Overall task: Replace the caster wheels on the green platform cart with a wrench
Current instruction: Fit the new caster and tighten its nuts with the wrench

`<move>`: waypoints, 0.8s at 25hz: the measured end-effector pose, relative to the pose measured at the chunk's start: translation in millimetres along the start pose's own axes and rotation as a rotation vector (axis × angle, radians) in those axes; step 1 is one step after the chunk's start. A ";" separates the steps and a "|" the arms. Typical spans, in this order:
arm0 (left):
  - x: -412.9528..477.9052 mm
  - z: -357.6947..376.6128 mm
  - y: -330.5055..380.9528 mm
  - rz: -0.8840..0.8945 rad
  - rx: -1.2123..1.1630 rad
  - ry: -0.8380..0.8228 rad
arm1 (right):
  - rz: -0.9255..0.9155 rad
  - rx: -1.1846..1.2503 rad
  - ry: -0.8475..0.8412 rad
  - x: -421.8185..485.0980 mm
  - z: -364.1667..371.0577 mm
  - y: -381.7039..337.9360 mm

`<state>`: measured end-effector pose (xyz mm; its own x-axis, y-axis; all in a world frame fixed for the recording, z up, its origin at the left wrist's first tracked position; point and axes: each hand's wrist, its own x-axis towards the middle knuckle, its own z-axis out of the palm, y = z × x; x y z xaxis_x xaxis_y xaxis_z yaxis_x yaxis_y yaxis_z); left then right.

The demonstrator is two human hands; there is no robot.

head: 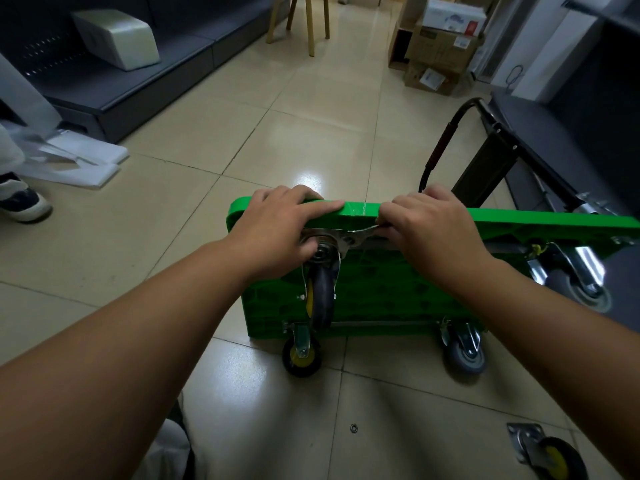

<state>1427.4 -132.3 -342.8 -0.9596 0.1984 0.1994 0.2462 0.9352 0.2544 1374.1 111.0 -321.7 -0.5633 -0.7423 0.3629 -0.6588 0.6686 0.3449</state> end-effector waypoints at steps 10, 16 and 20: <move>-2.8 2.8 1.0 0.007 0.008 0.029 | 0.739 0.673 -0.043 -37.5 46.8 -36.4; -1.4 3.4 1.3 -0.005 0.012 0.033 | 1.121 1.361 0.213 -32.9 92.0 -92.4; -1.2 2.7 2.9 -0.013 0.009 0.029 | 1.143 1.506 0.173 -34.5 93.3 -96.6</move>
<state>1429.0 -129.0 -344.9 -0.9583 0.1777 0.2236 0.2323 0.9404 0.2482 1410.7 67.8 -448.2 -0.9975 0.0422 -0.0571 0.0613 0.1075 -0.9923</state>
